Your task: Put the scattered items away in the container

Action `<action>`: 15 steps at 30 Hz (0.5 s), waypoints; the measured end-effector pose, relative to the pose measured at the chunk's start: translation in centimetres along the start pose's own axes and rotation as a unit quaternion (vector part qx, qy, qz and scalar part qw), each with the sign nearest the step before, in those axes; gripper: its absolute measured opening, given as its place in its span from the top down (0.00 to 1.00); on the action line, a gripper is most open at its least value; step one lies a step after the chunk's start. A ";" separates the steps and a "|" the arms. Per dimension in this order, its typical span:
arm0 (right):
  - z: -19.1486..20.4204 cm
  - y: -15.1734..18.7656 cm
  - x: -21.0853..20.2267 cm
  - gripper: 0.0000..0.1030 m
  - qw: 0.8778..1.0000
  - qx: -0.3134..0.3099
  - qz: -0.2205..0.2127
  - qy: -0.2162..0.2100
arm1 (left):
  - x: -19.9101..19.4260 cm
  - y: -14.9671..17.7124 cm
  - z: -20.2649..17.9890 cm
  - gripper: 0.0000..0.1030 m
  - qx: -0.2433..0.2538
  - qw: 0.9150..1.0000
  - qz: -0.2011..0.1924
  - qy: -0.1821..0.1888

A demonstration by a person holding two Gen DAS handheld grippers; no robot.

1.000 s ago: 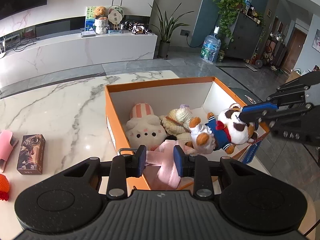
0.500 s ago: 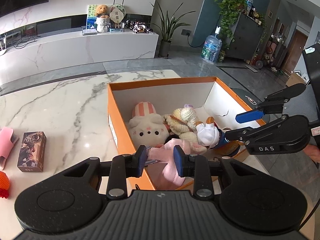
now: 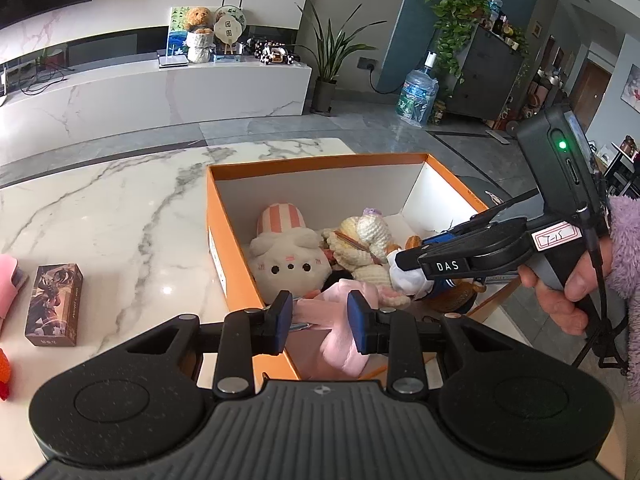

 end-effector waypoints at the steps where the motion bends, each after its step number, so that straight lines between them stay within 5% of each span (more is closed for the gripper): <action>1: 0.2 0.0 -0.1 0.81 1.000 -0.005 -0.002 0.002 | 0.0 0.0 0.0 0.66 0.000 1.000 0.000 0.001; 9: 0.5 1.0 -3.3 0.84 0.998 -0.060 -0.004 0.009 | 0.0 0.2 -0.1 0.66 -0.001 1.000 -0.002 0.002; 15: 2.1 2.4 -4.4 0.84 0.995 -0.096 0.012 -0.037 | -0.1 0.2 -0.1 0.66 -0.003 1.000 -0.002 0.001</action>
Point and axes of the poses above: each gripper's, at about its wrist camera, not at the fingertips, and x roughly the way its jaws point, z to its left, y to its underside, the point moved 5 cm from there along x, roughly the way its jaws point, and after that the axes turned 9 degrees about -x, right-handed, at the moved point
